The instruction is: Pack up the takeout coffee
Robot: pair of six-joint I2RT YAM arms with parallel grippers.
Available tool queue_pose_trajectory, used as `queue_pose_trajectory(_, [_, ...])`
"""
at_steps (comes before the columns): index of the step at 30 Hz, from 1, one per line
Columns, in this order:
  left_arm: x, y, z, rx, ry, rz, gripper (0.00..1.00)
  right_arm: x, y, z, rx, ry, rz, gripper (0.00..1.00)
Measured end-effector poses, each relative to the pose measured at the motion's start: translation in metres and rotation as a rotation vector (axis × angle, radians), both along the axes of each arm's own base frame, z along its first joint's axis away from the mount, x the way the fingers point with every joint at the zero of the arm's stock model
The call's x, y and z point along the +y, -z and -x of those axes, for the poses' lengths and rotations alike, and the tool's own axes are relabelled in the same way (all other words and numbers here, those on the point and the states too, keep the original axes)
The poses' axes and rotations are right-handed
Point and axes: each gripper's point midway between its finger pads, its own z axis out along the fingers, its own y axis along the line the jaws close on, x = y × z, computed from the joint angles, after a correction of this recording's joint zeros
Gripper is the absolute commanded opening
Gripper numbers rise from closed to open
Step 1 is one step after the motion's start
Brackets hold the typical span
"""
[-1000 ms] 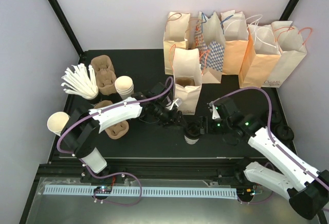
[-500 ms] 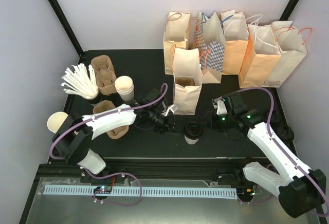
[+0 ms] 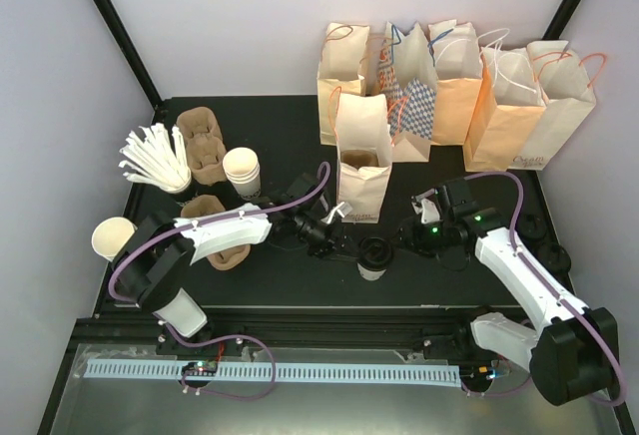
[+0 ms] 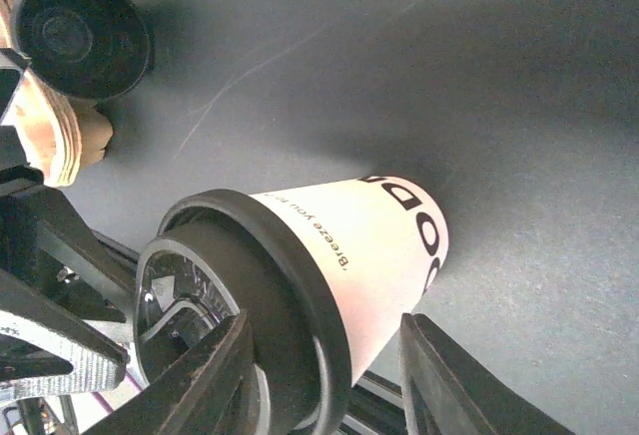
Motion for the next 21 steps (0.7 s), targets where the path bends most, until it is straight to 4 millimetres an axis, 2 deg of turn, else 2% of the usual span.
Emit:
queue_pose_trajectory(3, [-0.0010,0.0011,0.0000,0.010,0.000,0.001,0.22,0.0042,0.0007,-0.0001,0.007,-0.012,-0.025,0.35])
queue_pose_trajectory(7, [-0.0012,0.0023,0.0006,0.018,0.003,0.000,0.22,0.0069,-0.0009,-0.0004,-0.001,-0.022,-0.043,0.30])
queue_pose_trajectory(17, [-0.0061,0.0014,-0.0017,0.041,0.015,0.001,0.22,0.0066,-0.0006,0.0033,-0.025,-0.022,-0.075,0.30])
queue_pose_trajectory(21, [-0.0094,-0.0010,-0.0075,0.046,0.010,-0.005,0.23,0.0041,0.0001,0.0054,-0.027,-0.011,-0.074,0.34])
